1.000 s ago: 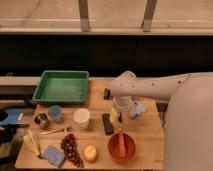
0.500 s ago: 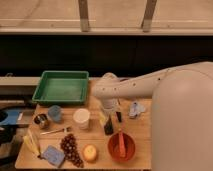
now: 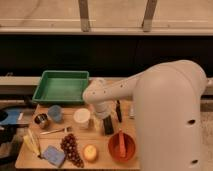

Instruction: Place eraser in paper cup

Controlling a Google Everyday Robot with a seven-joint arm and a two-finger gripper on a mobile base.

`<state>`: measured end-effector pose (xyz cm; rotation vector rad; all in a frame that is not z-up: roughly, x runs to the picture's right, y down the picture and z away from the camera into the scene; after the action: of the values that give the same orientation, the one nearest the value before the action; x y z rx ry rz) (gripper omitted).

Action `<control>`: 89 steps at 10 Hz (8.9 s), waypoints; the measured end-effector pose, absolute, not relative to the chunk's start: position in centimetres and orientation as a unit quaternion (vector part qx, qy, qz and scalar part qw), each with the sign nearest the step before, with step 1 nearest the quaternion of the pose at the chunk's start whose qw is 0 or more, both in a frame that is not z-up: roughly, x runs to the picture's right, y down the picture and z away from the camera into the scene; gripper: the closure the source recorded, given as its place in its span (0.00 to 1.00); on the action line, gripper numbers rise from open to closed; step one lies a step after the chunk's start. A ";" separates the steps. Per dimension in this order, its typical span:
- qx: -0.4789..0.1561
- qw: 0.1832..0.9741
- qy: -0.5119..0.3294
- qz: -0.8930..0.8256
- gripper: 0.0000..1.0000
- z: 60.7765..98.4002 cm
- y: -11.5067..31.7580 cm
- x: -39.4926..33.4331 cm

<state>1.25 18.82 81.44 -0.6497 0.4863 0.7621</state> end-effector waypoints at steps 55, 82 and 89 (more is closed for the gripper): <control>-0.234 0.842 0.027 0.486 1.00 75.3 4.2 5.2; -0.341 0.886 -0.098 0.299 0.78 77.6 8.5 -13.0; -0.370 0.874 -0.098 0.298 0.33 78.7 10.2 -13.0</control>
<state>-12.98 10.24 78.67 -0.7735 -0.2046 0.6225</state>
